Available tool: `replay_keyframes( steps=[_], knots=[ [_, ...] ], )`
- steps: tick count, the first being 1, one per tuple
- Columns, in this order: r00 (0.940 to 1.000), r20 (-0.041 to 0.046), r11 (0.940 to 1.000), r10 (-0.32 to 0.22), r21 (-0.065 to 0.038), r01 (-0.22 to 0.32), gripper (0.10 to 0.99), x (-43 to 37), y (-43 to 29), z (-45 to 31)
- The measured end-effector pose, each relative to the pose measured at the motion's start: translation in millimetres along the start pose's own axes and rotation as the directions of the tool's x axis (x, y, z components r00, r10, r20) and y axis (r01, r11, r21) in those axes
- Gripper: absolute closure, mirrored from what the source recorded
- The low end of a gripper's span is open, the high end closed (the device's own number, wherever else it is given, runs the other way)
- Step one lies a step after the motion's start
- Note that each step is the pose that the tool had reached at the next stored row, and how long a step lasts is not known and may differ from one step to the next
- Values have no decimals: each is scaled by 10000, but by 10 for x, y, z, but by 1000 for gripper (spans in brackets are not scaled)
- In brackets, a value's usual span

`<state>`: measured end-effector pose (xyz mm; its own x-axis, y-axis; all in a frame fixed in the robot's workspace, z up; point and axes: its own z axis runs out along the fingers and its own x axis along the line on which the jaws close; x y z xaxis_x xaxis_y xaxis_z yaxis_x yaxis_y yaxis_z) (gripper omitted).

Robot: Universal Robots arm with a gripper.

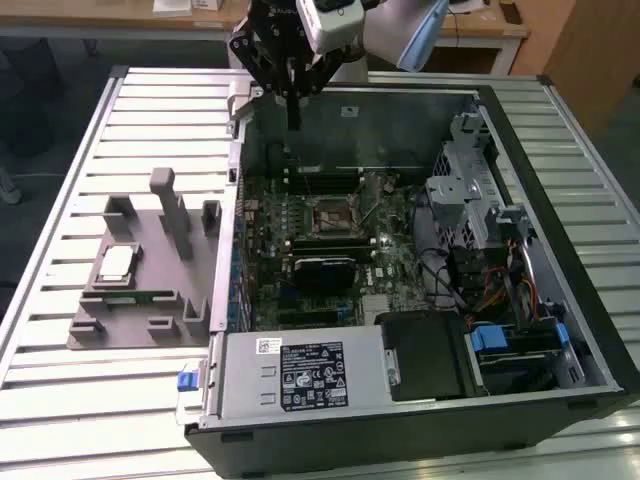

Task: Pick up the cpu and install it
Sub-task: 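Reach for the cpu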

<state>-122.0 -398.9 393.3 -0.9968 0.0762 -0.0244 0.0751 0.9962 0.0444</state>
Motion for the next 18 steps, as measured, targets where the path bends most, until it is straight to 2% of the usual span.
replay_keyframes(
  steps=[18],
  knots=[
    [10000, 0, 10000, 0, 0, 0, 980, 46, -4, -1]
  ],
)
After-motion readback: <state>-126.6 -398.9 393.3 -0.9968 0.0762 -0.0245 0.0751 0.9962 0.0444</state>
